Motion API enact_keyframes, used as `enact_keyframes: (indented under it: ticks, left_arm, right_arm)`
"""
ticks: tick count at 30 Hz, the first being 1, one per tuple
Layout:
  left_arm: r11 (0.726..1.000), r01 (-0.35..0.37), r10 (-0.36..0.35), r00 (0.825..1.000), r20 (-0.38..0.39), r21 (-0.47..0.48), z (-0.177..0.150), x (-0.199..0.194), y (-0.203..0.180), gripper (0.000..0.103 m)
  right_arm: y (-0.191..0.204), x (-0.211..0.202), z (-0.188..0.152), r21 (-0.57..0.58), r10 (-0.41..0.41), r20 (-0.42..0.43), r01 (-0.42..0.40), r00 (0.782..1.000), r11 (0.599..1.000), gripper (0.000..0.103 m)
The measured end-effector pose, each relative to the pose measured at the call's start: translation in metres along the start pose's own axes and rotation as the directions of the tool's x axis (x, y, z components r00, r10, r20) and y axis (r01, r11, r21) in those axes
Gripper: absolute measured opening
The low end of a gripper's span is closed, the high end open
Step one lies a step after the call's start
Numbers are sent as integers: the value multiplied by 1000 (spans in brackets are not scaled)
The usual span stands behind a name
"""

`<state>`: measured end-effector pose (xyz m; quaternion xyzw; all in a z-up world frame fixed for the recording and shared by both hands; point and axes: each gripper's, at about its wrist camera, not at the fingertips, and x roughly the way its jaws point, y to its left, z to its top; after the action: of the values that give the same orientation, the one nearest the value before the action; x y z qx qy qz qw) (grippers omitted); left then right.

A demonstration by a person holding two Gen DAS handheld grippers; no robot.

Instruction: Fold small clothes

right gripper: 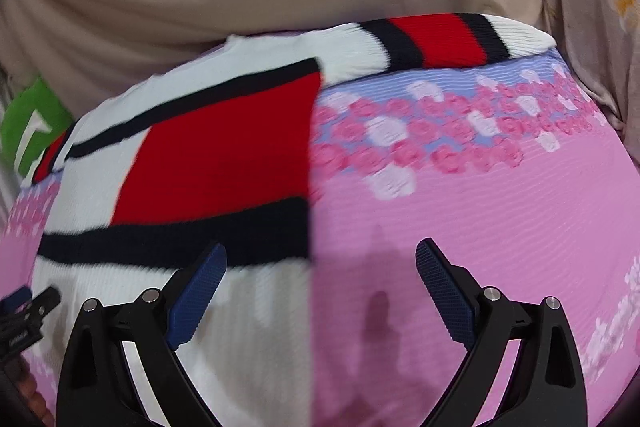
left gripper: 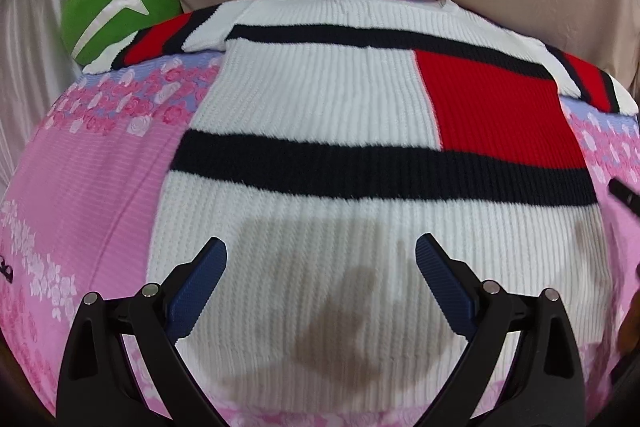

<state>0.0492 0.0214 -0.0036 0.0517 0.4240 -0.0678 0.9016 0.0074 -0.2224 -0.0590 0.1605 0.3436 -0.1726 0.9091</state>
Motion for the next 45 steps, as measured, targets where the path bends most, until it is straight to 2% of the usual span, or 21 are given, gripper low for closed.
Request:
enact_keyframes:
  ticks: [4, 8, 12, 16, 17, 19, 21, 22, 25, 27, 29, 31, 32, 33, 35, 36, 37, 39, 41, 43, 45]
  left_arm:
    - [1000, 8, -8, 1000, 19, -11, 11, 8, 5, 93]
    - [999, 21, -20, 999, 34, -33, 19, 14, 8, 94]
    - [999, 22, -23, 999, -26, -44, 26, 27, 11, 94]
    - [996, 7, -12, 999, -47, -89, 32, 37, 19, 94]
    - [995, 2, -7, 999, -52, -96, 34, 40, 21, 94]
    - [995, -8, 1, 998, -66, -100, 38, 46, 25, 94]
    - [995, -5, -1, 998, -66, -97, 43, 50, 28, 94]
    - [996, -8, 3, 998, -58, -93, 45, 50, 29, 94]
    - [996, -16, 15, 1000, -21, -83, 55, 49, 32, 94]
    - [996, -18, 18, 1000, 1, -84, 63, 48, 34, 94]
    - [995, 9, -7, 1000, 27, -95, 75, 45, 37, 94]
    - [992, 60, -55, 997, 49, -112, 87, 43, 41, 97]
    - [988, 98, -91, 994, 61, -116, 92, 44, 42, 98]
    - [985, 126, -119, 991, 65, -119, 97, 45, 43, 98]
    - [976, 171, -163, 984, 64, -138, 108, 54, 46, 98]
    - [971, 182, -175, 983, 58, -153, 112, 59, 48, 98]
    - [967, 190, -184, 982, 49, -172, 117, 67, 51, 98]
    - [956, 209, -208, 978, 28, -205, 124, 80, 59, 98]
    - [945, 228, -230, 973, 20, -235, 130, 94, 69, 98]
    - [932, 248, -255, 967, 8, -265, 137, 107, 76, 98]
    - [918, 266, -279, 960, -4, -294, 145, 121, 81, 98]
  right_arm:
    - [-68, 35, 66, 79, -27, 40, 23, 999, 997, 94]
    - [-141, 75, 128, 218, -38, 79, 20, 996, 976, 94]
    - [-204, 115, 178, 364, -111, 89, 71, 990, 929, 94]
    - [-239, 142, 203, 481, -104, 91, 48, 990, 875, 94]
    - [-243, 146, 207, 508, -91, 101, 28, 991, 861, 90]
    - [-243, 150, 217, 539, -75, 126, -5, 989, 842, 72]
    - [-229, 146, 231, 521, -68, 150, -20, 986, 853, 31]
    - [-218, 141, 238, 492, -48, 173, -44, 984, 870, 16]
    - [-143, 102, 265, 294, 76, 306, -170, 949, 940, 14]
    - [-59, 71, 275, 85, 234, 344, -278, 909, 957, 14]
    - [19, 53, 271, -85, 378, 315, -371, 871, 925, 14]
    - [105, 49, 251, -246, 516, 208, -466, 831, 850, 15]
    - [149, 53, 233, -318, 565, 139, -504, 813, 803, 19]
    - [187, 61, 213, -380, 583, 85, -515, 808, 769, 21]
    - [238, 87, 178, -460, 585, -15, -525, 811, 716, 33]
    - [252, 96, 161, -477, 574, -54, -526, 817, 704, 35]
    - [263, 108, 139, -490, 555, -101, -526, 826, 695, 35]
    - [267, 116, 110, -502, 529, -114, -508, 841, 700, 35]
    - [239, 106, 107, -472, 523, -72, -491, 849, 733, 36]
    - [197, 92, 120, -411, 501, -8, -460, 865, 787, 47]
    - [155, 87, 133, -348, 436, 79, -385, 897, 855, 60]
